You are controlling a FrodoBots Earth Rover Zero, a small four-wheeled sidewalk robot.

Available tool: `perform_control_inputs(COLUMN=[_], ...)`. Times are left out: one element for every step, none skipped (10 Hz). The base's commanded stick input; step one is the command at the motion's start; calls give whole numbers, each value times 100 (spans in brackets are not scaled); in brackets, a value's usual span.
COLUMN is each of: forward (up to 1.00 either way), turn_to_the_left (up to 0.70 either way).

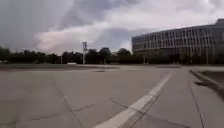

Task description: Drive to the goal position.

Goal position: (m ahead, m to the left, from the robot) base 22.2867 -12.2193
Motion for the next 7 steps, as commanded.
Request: perform_control_inputs(forward=[0, 0, 42, 100, 100, 100, 100], turn_to_the_left=[-45, -45, -26, 0, 0, 0, 0])
